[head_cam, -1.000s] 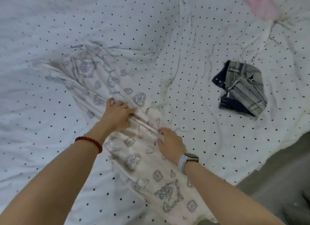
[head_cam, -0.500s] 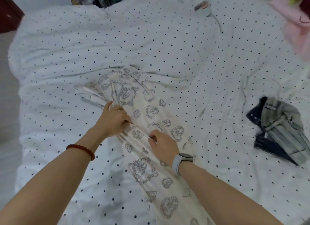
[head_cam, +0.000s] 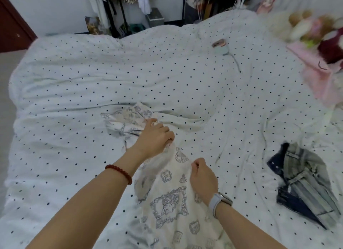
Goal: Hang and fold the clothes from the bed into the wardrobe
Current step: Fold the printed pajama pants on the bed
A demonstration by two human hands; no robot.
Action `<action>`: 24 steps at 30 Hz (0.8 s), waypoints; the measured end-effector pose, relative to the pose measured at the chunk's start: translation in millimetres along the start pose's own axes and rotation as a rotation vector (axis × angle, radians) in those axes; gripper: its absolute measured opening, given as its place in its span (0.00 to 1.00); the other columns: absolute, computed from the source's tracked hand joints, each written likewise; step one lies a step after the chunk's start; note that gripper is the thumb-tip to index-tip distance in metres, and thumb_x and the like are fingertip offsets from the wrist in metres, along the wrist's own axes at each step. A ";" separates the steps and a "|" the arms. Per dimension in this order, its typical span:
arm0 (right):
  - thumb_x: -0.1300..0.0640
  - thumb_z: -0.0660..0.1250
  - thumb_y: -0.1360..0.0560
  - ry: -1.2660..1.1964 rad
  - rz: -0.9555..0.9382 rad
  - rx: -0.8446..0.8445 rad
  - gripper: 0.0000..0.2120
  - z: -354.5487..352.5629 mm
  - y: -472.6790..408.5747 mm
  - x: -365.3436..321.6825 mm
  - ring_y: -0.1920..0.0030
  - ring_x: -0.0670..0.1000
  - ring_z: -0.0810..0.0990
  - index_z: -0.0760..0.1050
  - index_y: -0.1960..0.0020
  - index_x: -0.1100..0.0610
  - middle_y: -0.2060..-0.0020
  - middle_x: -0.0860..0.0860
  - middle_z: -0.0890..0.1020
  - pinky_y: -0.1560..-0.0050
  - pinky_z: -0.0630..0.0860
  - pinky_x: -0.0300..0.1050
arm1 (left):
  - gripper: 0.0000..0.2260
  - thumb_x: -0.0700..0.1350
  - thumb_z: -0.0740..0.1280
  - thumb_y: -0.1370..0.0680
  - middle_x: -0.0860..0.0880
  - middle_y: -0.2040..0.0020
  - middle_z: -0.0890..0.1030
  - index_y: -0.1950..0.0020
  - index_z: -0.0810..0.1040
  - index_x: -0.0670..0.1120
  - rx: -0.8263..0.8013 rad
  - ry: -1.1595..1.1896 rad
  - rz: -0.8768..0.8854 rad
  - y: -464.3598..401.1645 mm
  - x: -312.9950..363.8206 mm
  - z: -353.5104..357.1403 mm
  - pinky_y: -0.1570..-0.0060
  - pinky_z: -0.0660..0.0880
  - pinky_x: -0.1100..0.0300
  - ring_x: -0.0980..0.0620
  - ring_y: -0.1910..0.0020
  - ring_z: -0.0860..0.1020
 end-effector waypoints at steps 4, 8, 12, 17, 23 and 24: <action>0.55 0.51 0.19 0.179 0.094 -0.141 0.05 15.4 -19.9 17.3 0.54 0.53 0.78 0.64 0.51 0.54 0.59 0.49 0.78 0.55 0.63 0.44 | 0.11 0.43 0.64 0.24 0.52 0.47 0.79 0.42 0.78 0.51 -0.266 -0.045 -0.152 1.8 -28.2 41.3 0.30 0.50 0.39 0.47 0.40 0.72; 0.50 0.53 0.20 0.099 -0.101 -0.064 0.10 12.5 -45.5 -37.9 0.50 0.52 0.78 0.68 0.43 0.51 0.52 0.47 0.81 0.42 0.64 0.47 | 0.17 0.52 0.58 0.27 0.53 0.46 0.81 0.43 0.80 0.53 -0.256 -0.077 -0.212 19.0 -80.1 30.5 0.32 0.50 0.35 0.47 0.38 0.74; 0.48 0.53 0.20 0.113 -0.302 -0.048 0.14 18.3 -63.5 -97.8 0.47 0.52 0.76 0.68 0.37 0.51 0.50 0.48 0.79 0.38 0.63 0.51 | 0.13 0.47 0.70 0.33 0.52 0.52 0.83 0.48 0.83 0.51 -0.313 -0.126 -0.268 30.1 -120.1 25.7 0.35 0.56 0.32 0.46 0.43 0.78; 0.52 0.53 0.20 0.220 -0.446 -0.073 0.13 37.3 -75.7 -137.7 0.45 0.53 0.74 0.69 0.39 0.53 0.46 0.49 0.77 0.40 0.60 0.50 | 0.16 0.51 0.84 0.49 0.53 0.70 0.80 0.68 0.83 0.50 -0.322 -0.259 -0.250 27.8 -139.2 24.0 0.47 0.69 0.32 0.46 0.61 0.82; 0.57 0.53 0.20 0.065 -0.402 0.202 0.10 5.7 -99.6 -140.1 0.56 0.54 0.77 0.73 0.49 0.57 0.57 0.51 0.79 0.47 0.62 0.48 | 0.11 0.45 0.82 0.43 0.50 0.71 0.80 0.67 0.82 0.46 -0.039 -0.356 -0.243 -15.9 -147.9 -5.2 0.42 0.67 0.34 0.46 0.62 0.80; 0.57 0.55 0.20 0.048 -0.356 0.245 0.09 1.2 -106.0 -132.2 0.57 0.54 0.77 0.73 0.50 0.57 0.58 0.50 0.79 0.49 0.62 0.47 | 0.11 0.45 0.81 0.42 0.50 0.71 0.79 0.67 0.82 0.46 -0.008 -0.367 -0.237 -26.3 -147.8 -6.8 0.40 0.66 0.35 0.46 0.61 0.79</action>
Point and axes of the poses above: each hand's wrist, its own y-axis away from the middle knuckle, its own z-axis out of the palm, x = y × z, the point moved 10 cm from there along -y, towards the middle knuckle
